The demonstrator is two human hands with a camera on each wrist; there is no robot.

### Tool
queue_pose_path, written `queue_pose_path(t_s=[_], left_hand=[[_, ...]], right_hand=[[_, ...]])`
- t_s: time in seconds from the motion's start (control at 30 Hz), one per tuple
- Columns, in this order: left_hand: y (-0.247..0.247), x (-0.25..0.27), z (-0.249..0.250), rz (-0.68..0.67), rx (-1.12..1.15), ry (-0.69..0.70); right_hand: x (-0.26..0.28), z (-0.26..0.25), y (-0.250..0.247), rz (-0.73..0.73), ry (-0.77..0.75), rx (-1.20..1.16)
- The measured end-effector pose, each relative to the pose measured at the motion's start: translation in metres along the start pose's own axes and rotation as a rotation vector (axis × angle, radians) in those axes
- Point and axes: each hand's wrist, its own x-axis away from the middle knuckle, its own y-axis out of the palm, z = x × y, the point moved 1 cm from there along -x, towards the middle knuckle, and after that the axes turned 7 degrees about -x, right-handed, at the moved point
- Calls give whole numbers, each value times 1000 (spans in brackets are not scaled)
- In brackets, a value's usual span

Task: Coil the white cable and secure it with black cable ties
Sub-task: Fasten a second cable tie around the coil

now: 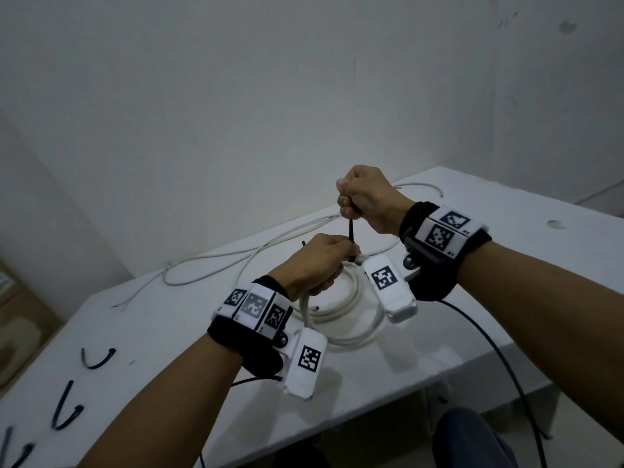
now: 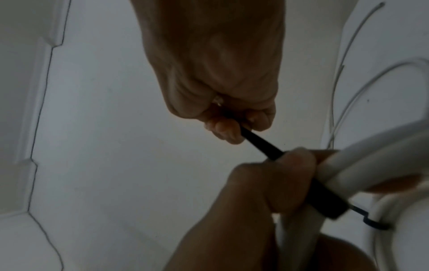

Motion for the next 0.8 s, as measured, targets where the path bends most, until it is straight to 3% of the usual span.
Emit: queue_pose_path(t_s=[0.17,0.3,0.6,0.8], left_hand=[[-8,-1,2,-4,20,-28],[-23,-1,-2,-4,187,-79],[-46,-10,-23,46,447,-168],[-53,-18,-44,23,616,-240]], right_hand=[[-7,-3,5,62,18,58],[-2,-15,1,-70,-89,142],[30,17,-2,-233,-195,793],[33,35,-4,-291,-127,912]])
